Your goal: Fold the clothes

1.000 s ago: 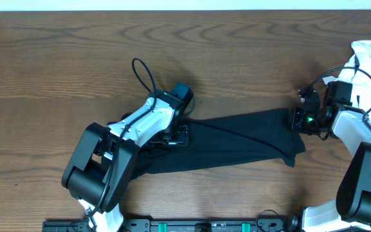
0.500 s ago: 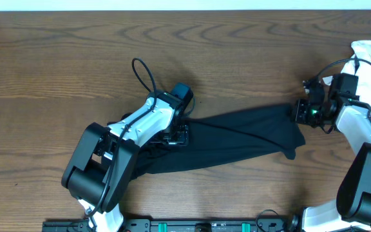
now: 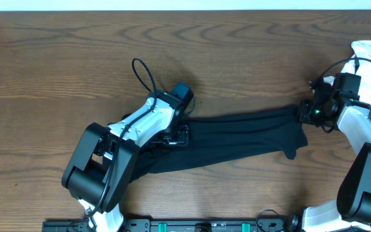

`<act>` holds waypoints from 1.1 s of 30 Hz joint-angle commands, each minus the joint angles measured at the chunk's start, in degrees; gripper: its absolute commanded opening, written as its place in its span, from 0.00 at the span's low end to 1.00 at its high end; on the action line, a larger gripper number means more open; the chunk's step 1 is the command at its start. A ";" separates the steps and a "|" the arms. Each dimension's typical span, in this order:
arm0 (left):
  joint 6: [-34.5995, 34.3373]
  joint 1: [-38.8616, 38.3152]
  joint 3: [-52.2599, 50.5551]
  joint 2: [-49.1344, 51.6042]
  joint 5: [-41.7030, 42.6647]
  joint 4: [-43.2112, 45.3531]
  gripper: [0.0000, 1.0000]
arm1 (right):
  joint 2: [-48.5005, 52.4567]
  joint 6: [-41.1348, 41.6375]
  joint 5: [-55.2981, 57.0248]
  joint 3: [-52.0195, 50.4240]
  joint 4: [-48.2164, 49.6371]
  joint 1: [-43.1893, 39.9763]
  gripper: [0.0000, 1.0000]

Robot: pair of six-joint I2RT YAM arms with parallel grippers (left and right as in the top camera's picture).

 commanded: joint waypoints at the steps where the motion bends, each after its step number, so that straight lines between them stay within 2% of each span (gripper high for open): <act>1: -0.11 -0.20 -2.14 1.53 -1.20 0.26 0.80 | -0.31 0.72 5.81 1.09 1.51 -0.76 0.02; 4: -0.11 -0.20 -2.14 1.53 -1.20 0.26 0.80 | -0.31 0.72 5.81 1.09 2.23 -0.74 0.06; 5: -0.09 -0.20 -2.14 1.53 -1.22 0.26 0.80 | -0.31 0.72 5.81 1.09 2.47 -0.74 0.13; 6: -0.11 -0.20 -2.14 1.53 -1.20 0.26 0.80 | -0.31 0.74 5.79 1.09 2.67 -0.76 0.25; 7: -0.11 -0.20 -2.14 1.53 -1.20 0.24 0.80 | -0.31 0.74 5.70 1.09 2.89 -0.76 0.52; 8: -0.11 -0.20 -2.14 1.53 -1.20 0.26 0.80 | -0.31 0.76 5.25 1.09 3.08 -0.76 0.71; 10: -0.11 -0.20 -2.14 1.53 -1.20 0.26 0.80 | -0.35 0.76 3.32 1.27 3.17 -0.76 0.83; 13: -0.09 -0.20 -2.10 1.51 -1.18 0.26 0.81 | -0.92 0.74 -1.40 2.75 0.52 -0.76 0.83; 19: -0.11 -0.20 1.05 -1.07 -0.72 -2.73 0.81 | -4.02 0.70 -13.70 7.58 -9.22 0.17 0.73; 25: -0.13 -0.20 5.53 -8.72 0.87 -4.70 0.80 | -6.95 0.66 -16.48 8.04 -16.33 2.54 0.64; 26: -0.13 -0.20 5.51 -9.88 1.27 -4.26 0.80 | -6.88 0.42 -16.46 7.78 -17.25 2.91 0.61; 30: -0.13 -0.20 5.51 -11.89 1.25 -2.60 0.79 | -6.40 0.04 -15.61 4.28 -17.66 4.57 0.34; 31: -0.13 -0.20 5.42 -11.85 1.22 -2.19 0.72 | -6.10 0.04 -14.38 3.06 -17.07 4.92 0.27; 33: -0.15 -0.20 4.85 -11.58 1.25 -1.16 0.56 | -5.29 0.09 -11.17 0.55 -15.17 5.20 0.20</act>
